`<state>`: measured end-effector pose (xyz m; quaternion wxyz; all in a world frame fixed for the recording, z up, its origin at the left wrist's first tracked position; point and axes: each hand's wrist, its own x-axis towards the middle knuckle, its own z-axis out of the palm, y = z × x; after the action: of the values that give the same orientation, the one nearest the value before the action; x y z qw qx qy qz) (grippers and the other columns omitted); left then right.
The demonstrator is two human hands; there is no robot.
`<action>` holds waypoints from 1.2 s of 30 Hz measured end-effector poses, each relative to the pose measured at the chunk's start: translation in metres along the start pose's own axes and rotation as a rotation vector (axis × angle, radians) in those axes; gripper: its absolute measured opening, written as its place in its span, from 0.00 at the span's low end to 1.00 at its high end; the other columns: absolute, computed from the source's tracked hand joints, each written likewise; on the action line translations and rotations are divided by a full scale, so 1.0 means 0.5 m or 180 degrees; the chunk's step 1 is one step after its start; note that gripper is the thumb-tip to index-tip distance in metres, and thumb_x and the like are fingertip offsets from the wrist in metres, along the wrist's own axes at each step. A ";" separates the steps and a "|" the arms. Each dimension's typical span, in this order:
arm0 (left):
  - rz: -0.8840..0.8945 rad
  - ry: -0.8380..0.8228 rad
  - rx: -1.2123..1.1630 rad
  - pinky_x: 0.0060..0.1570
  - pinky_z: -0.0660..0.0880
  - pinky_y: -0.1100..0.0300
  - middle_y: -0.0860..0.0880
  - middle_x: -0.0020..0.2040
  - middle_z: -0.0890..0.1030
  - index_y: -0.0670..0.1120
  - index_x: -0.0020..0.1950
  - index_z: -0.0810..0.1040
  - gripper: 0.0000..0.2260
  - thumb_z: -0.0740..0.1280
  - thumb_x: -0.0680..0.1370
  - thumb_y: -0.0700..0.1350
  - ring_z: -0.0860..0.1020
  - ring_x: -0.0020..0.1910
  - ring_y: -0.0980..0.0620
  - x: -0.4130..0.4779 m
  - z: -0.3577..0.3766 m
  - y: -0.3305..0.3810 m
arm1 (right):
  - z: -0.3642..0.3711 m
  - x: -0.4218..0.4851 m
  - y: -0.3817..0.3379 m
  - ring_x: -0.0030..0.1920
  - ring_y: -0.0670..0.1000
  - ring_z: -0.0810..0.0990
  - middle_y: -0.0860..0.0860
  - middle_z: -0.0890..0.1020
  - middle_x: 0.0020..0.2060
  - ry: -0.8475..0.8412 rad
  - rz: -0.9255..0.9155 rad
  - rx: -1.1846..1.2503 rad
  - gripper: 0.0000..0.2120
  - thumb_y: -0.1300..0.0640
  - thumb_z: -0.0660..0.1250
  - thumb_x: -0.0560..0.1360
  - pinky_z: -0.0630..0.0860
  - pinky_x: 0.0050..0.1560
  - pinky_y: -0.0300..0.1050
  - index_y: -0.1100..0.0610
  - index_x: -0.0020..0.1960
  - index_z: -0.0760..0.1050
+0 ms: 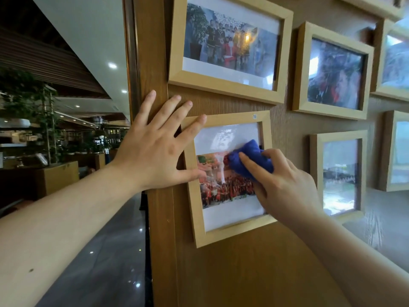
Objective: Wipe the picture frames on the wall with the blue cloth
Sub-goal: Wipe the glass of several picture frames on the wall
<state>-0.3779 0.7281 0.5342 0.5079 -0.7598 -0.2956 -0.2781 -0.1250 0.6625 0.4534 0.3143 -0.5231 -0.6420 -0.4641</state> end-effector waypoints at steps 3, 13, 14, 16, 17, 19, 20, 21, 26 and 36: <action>0.0000 0.0008 0.0001 0.73 0.47 0.32 0.37 0.76 0.63 0.48 0.77 0.56 0.39 0.48 0.75 0.72 0.56 0.76 0.37 0.000 -0.001 0.001 | 0.002 -0.004 -0.029 0.43 0.58 0.77 0.61 0.74 0.56 -0.0137 -0.0510 0.0102 0.26 0.56 0.66 0.73 0.74 0.30 0.46 0.53 0.70 0.67; -0.0009 0.0021 0.0039 0.73 0.47 0.32 0.37 0.75 0.63 0.48 0.77 0.56 0.37 0.51 0.75 0.69 0.56 0.76 0.37 -0.001 0.000 0.002 | 0.004 -0.050 0.027 0.45 0.57 0.76 0.58 0.74 0.54 -0.0356 -0.0572 -0.0287 0.30 0.58 0.69 0.71 0.77 0.32 0.50 0.50 0.70 0.65; -0.0008 0.0026 0.0044 0.73 0.47 0.32 0.37 0.75 0.63 0.48 0.77 0.56 0.37 0.52 0.75 0.69 0.57 0.76 0.37 0.000 0.000 0.002 | 0.003 -0.054 0.036 0.44 0.58 0.76 0.58 0.74 0.54 -0.0358 -0.0509 -0.0314 0.30 0.58 0.69 0.70 0.77 0.32 0.49 0.50 0.70 0.66; -0.0006 0.0031 0.0058 0.73 0.47 0.32 0.37 0.75 0.63 0.48 0.77 0.56 0.37 0.51 0.75 0.69 0.57 0.76 0.37 0.001 0.002 0.002 | 0.002 -0.055 0.040 0.44 0.57 0.76 0.58 0.74 0.54 -0.0397 -0.0532 -0.0313 0.30 0.58 0.70 0.70 0.77 0.31 0.49 0.51 0.70 0.66; -0.0010 0.0029 0.0065 0.73 0.46 0.32 0.37 0.75 0.63 0.48 0.77 0.56 0.37 0.50 0.75 0.69 0.56 0.76 0.37 0.001 0.003 0.002 | 0.001 -0.053 0.035 0.44 0.57 0.76 0.58 0.74 0.54 -0.0432 -0.0628 -0.0287 0.30 0.58 0.69 0.70 0.77 0.31 0.49 0.51 0.70 0.65; -0.0025 0.0020 0.0071 0.73 0.46 0.32 0.37 0.75 0.63 0.48 0.77 0.55 0.37 0.49 0.75 0.69 0.56 0.76 0.37 0.002 0.004 0.001 | 0.004 -0.049 0.011 0.45 0.56 0.76 0.57 0.73 0.54 -0.0545 -0.0994 -0.0212 0.30 0.57 0.67 0.71 0.77 0.31 0.48 0.51 0.72 0.63; -0.0028 0.0017 0.0073 0.73 0.46 0.32 0.36 0.75 0.63 0.48 0.77 0.55 0.37 0.49 0.75 0.69 0.56 0.76 0.37 0.002 0.005 0.002 | 0.008 -0.048 -0.006 0.45 0.55 0.75 0.57 0.72 0.55 -0.0635 -0.1233 -0.0161 0.31 0.57 0.67 0.72 0.77 0.32 0.49 0.50 0.72 0.60; -0.0026 0.0020 0.0074 0.73 0.46 0.32 0.36 0.75 0.63 0.48 0.77 0.55 0.37 0.49 0.75 0.69 0.56 0.76 0.37 0.002 0.005 0.002 | 0.014 -0.047 -0.021 0.45 0.55 0.74 0.57 0.71 0.55 -0.0733 -0.1466 -0.0106 0.32 0.58 0.66 0.72 0.76 0.33 0.50 0.50 0.73 0.58; -0.0012 0.0025 0.0083 0.73 0.46 0.32 0.36 0.75 0.62 0.48 0.77 0.55 0.37 0.51 0.75 0.69 0.56 0.76 0.37 0.001 0.003 0.002 | 0.021 -0.038 -0.028 0.43 0.55 0.71 0.57 0.71 0.54 -0.0857 -0.2021 -0.0112 0.32 0.61 0.65 0.73 0.75 0.32 0.51 0.50 0.73 0.57; -0.0035 0.0039 0.0011 0.73 0.45 0.32 0.35 0.75 0.62 0.48 0.77 0.55 0.37 0.49 0.75 0.69 0.55 0.76 0.37 0.004 0.004 0.004 | -0.031 -0.078 0.090 0.45 0.57 0.74 0.59 0.75 0.53 -0.1170 -0.1696 -0.0663 0.31 0.61 0.69 0.69 0.77 0.31 0.53 0.51 0.69 0.64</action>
<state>-0.3746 0.7296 0.5336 0.5095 -0.7555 -0.2972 -0.2850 -0.0728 0.6344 0.4366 0.0059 -0.4412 -0.7512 -0.4909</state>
